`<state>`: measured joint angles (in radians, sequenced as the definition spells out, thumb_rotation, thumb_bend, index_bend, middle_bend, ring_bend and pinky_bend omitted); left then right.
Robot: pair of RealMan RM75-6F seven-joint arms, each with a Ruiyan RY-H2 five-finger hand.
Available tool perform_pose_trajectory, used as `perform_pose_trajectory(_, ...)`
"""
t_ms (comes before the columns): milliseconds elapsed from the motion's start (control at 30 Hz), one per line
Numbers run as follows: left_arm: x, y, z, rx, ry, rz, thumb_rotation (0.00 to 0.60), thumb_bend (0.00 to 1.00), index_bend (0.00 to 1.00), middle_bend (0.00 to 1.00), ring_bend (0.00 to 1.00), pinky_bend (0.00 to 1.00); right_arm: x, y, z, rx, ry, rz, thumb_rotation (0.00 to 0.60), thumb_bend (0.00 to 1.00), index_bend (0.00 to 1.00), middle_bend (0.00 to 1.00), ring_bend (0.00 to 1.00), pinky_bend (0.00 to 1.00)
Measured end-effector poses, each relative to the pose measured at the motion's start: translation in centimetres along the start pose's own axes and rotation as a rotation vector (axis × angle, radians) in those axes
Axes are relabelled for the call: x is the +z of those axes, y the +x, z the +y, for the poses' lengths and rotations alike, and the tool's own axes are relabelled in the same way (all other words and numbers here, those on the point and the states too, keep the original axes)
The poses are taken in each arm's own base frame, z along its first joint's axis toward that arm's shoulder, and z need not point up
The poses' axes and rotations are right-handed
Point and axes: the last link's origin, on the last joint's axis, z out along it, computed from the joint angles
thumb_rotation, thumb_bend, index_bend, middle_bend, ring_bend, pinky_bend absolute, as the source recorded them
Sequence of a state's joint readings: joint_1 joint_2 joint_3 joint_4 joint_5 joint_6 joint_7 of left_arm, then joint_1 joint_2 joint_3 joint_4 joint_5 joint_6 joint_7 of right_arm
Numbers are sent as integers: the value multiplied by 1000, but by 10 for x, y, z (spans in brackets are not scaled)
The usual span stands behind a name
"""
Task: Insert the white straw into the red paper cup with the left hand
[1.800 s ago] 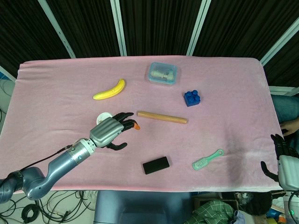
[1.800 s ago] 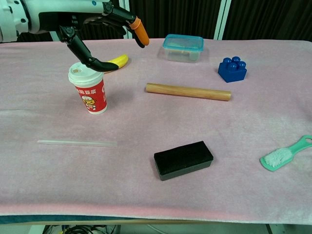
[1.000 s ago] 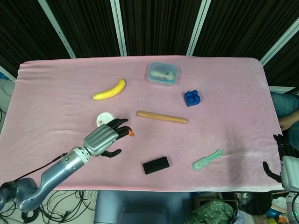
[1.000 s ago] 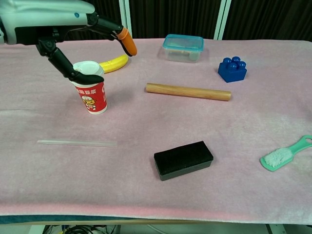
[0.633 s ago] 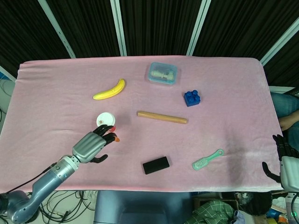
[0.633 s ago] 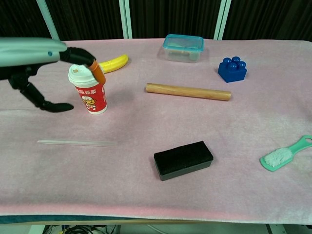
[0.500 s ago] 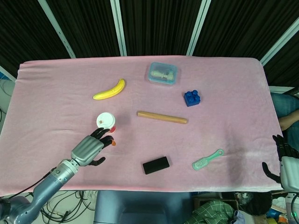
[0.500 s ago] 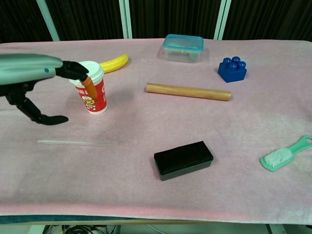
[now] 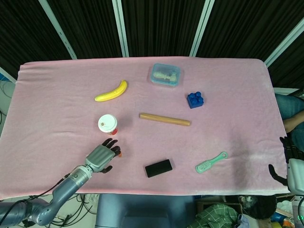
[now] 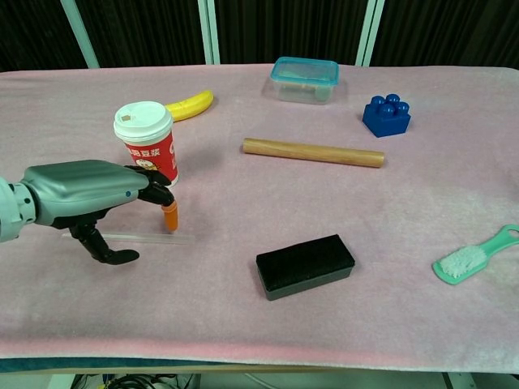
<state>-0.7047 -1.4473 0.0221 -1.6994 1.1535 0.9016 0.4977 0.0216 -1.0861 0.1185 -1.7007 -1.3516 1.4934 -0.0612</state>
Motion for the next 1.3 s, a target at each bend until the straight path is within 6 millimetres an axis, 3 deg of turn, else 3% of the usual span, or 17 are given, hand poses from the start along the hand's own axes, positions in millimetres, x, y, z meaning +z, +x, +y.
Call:
perform_pose_trajectory(300,9,-12,-2,56,81,36,600,340,421,214,17,26,0,-1,0,1,0,-2,600,282,25,47,159,200)
perform_pose_trajectory(933,26,-19,15,81,50,43,600,373,487,221,18,26,1,0,1,7,-6,-5,600,281,25,47,159,200)
perform_pose_trajectory(1300,29,-27,13,95,61,45,600,391,522,226,18,26,1,0,0,11,-6,-6,600,280,25,47,159,199)
